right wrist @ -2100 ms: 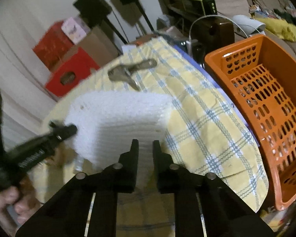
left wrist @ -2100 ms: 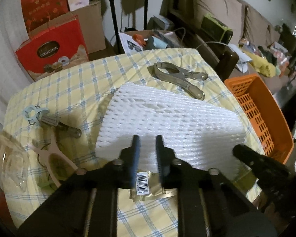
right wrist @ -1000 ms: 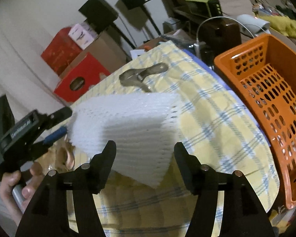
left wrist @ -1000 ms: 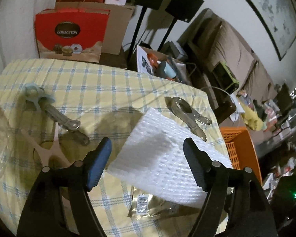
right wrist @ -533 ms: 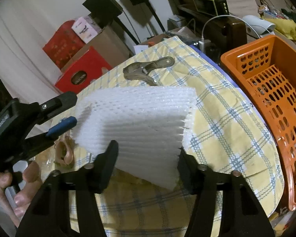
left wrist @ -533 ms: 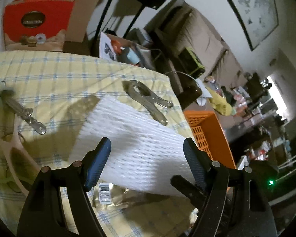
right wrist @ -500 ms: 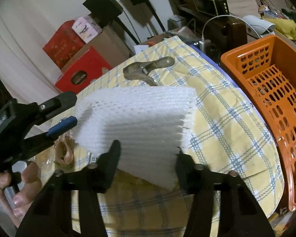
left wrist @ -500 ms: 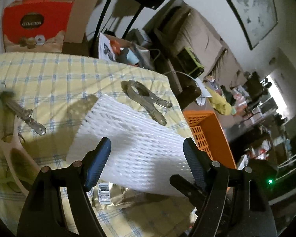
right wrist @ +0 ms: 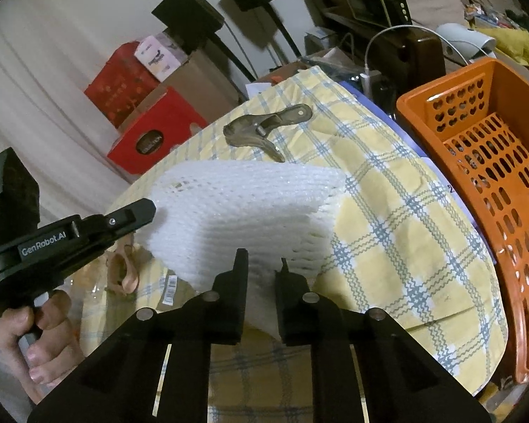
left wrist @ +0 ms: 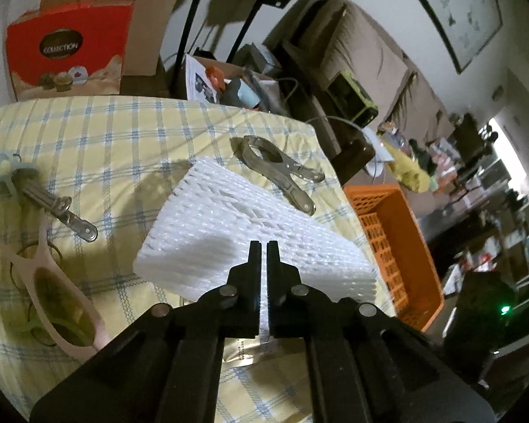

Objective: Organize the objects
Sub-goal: 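Lower the left gripper over the foam sleeve edge and close on it, then lift the foam sleeve with the left gripper off the table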

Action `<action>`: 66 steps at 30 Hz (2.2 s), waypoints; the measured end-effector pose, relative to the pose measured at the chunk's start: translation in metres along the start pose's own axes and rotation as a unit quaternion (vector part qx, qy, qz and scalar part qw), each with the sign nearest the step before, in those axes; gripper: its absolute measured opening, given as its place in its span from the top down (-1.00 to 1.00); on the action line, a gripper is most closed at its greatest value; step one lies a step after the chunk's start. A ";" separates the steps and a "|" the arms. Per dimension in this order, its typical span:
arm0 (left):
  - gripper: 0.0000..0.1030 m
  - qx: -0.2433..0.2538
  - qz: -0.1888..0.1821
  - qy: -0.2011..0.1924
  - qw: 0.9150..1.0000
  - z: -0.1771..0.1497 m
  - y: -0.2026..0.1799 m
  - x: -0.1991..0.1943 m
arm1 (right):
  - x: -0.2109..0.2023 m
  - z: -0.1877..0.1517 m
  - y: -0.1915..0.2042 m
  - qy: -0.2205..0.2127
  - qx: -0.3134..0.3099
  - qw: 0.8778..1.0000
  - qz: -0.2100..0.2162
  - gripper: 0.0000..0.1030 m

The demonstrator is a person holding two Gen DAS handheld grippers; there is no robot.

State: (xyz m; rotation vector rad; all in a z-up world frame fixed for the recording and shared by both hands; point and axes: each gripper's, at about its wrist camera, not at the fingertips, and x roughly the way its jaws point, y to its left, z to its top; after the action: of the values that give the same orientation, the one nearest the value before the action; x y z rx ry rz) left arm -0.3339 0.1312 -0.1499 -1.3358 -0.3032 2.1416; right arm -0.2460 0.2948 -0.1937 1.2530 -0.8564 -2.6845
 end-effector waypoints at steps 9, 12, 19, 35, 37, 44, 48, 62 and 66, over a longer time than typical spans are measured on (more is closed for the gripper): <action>-0.14 -0.085 0.019 -0.062 0.994 0.012 0.039 -0.019 | 0.000 0.000 -0.002 0.007 0.005 1.000 0.003 0.76; -0.41 -0.101 0.028 -0.080 0.991 0.016 0.051 -0.020 | 0.000 0.000 -0.002 0.008 0.004 1.000 0.003 0.76; -0.45 -0.097 0.009 -0.059 0.994 0.022 0.049 0.007 | -0.001 0.001 -0.002 0.007 0.004 1.000 0.002 0.76; -0.42 -0.006 -0.019 0.029 0.999 0.008 0.011 0.019 | -0.004 0.003 -0.016 0.005 0.020 1.000 0.007 0.76; -0.42 0.016 -0.018 0.030 0.999 0.004 0.003 0.011 | -0.006 0.004 -0.018 0.001 0.021 1.000 0.009 0.76; 0.03 0.035 0.006 0.015 0.999 0.002 -0.004 0.003 | -0.010 0.006 -0.020 -0.004 0.022 1.000 0.013 0.75; 0.31 0.028 0.011 0.033 0.999 -0.001 0.003 0.013 | -0.010 0.006 -0.020 -0.007 0.019 1.000 0.013 0.74; 0.81 0.057 0.010 0.011 0.998 -0.003 -0.009 -0.001 | -0.015 0.008 -0.015 -0.022 0.019 0.999 0.016 0.73; 0.81 0.085 0.013 -0.009 0.996 -0.005 -0.020 -0.014 | -0.025 0.011 -0.011 -0.035 0.014 0.999 0.033 0.74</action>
State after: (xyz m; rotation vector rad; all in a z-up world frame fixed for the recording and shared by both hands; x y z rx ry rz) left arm -0.3184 0.1382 -0.1323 -1.2314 -0.1084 2.1491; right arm -0.2357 0.3160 -0.1759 1.1201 -0.9304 -2.6885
